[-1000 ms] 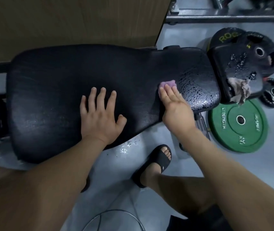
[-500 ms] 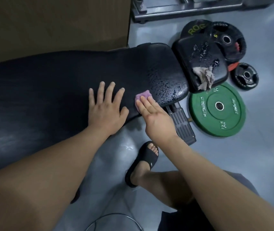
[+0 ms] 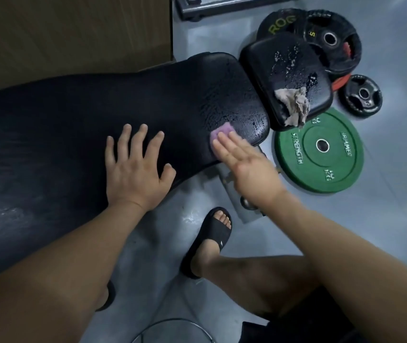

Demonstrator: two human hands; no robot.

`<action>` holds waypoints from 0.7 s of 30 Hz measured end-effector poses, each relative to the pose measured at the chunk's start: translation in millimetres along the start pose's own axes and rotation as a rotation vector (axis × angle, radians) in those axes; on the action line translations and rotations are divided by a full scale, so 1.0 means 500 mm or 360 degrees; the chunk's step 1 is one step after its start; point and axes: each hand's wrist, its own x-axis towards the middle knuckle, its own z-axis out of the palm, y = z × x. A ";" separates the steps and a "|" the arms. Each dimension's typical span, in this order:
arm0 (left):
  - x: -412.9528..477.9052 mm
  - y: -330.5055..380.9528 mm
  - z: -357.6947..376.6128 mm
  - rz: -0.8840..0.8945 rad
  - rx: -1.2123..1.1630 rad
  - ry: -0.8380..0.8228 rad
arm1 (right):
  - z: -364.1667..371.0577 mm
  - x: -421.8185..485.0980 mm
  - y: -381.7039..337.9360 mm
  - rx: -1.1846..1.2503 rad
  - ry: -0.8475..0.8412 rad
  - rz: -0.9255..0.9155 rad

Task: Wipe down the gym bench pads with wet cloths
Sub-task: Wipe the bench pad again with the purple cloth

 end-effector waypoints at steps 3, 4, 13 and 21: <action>0.000 0.000 0.001 0.0007 0.0000 0.0008 | -0.029 0.007 0.076 0.0116 0.0012 0.0407; 0.000 -0.001 0.001 0.0006 0.0000 0.0010 | -0.029 0.014 0.072 0.0188 0.0057 0.0530; 0.002 -0.001 0.003 0.0000 -0.0004 0.0017 | -0.026 0.026 0.063 0.0229 0.0043 0.0465; 0.004 -0.001 0.006 0.0007 -0.0009 0.0040 | -0.020 0.004 0.032 0.0285 0.0076 0.0657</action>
